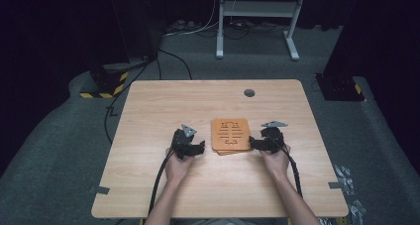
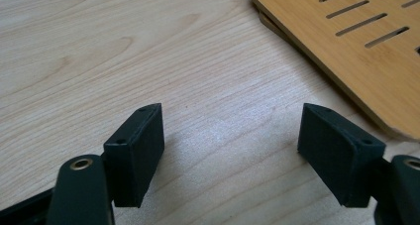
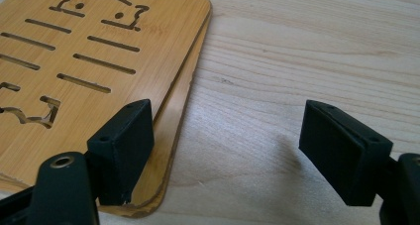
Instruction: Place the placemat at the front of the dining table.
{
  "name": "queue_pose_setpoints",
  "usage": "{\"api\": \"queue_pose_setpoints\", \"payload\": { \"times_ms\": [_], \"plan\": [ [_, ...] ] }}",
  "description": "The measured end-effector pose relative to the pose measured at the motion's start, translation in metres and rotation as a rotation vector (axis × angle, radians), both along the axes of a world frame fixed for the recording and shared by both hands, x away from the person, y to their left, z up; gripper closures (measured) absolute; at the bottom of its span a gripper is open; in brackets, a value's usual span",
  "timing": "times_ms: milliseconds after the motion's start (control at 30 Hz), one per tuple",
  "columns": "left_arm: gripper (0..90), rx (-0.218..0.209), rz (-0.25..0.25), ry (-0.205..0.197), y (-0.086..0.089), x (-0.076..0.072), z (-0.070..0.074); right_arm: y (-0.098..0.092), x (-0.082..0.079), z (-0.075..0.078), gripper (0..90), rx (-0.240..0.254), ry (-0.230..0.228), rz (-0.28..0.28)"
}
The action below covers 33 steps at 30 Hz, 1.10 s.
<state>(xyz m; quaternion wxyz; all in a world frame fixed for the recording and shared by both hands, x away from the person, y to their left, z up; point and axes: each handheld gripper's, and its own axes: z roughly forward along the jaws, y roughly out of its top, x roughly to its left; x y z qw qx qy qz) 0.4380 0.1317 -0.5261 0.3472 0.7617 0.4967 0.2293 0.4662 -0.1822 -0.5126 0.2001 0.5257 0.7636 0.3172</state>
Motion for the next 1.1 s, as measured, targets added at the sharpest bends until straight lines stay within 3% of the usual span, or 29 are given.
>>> {"api": "queue_pose_setpoints", "payload": {
  "times_ms": [533, 733, 1067, 1100],
  "plan": [
    [24.6, -0.106, -0.004, -0.054, 0.011, -0.005, 0.002, 0.011, -0.003, -0.001, 21.0, -0.007, 0.001, 0.032],
    [24.1, -0.088, -0.031, -0.063, 0.009, -0.006, 0.003, 0.014, -0.005, -0.001, 20.9, -0.007, 0.003, 0.044],
    [26.2, -0.126, -0.052, -0.084, 0.009, -0.007, 0.004, 0.016, -0.005, 0.0, 20.5, -0.007, 0.003, 0.054],
    [26.6, -0.116, -0.061, -0.082, 0.008, -0.007, 0.005, 0.016, -0.005, 0.0, 20.5, -0.007, 0.001, 0.055]
  ]
}}
